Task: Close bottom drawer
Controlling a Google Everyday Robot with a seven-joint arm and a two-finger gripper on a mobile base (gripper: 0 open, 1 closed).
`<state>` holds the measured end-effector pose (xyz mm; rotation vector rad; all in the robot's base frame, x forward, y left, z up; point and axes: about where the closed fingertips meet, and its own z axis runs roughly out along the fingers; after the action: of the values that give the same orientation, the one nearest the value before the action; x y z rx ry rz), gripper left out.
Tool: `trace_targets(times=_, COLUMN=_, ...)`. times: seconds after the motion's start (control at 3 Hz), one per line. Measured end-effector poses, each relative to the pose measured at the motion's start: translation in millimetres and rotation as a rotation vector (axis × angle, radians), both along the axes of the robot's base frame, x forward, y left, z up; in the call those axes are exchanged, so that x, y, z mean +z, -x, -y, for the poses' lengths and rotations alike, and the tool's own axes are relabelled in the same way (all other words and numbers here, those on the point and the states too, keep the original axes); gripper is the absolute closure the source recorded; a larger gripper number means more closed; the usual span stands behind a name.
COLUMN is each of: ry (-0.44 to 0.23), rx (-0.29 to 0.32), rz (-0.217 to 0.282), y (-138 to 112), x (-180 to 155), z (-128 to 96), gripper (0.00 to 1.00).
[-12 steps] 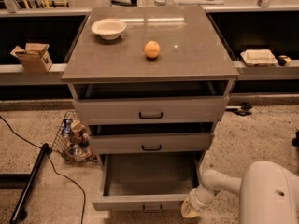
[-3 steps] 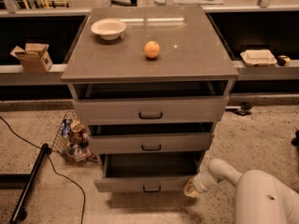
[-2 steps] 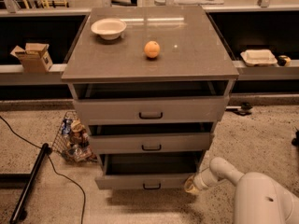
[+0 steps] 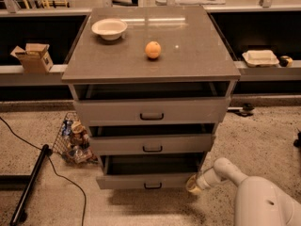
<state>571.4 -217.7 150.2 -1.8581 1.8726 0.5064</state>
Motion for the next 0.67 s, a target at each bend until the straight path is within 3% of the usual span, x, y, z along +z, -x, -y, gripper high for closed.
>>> trace_targets(times=0.33, ry=-0.013, rx=-0.003, rz=0.006, y=-1.4, x=1.9, z=1.5, gripper=0.17)
trace_targets(times=0.67, ry=-0.021, rx=0.003, rz=0.006, y=0.7, x=4.6, z=1.5, gripper=0.0)
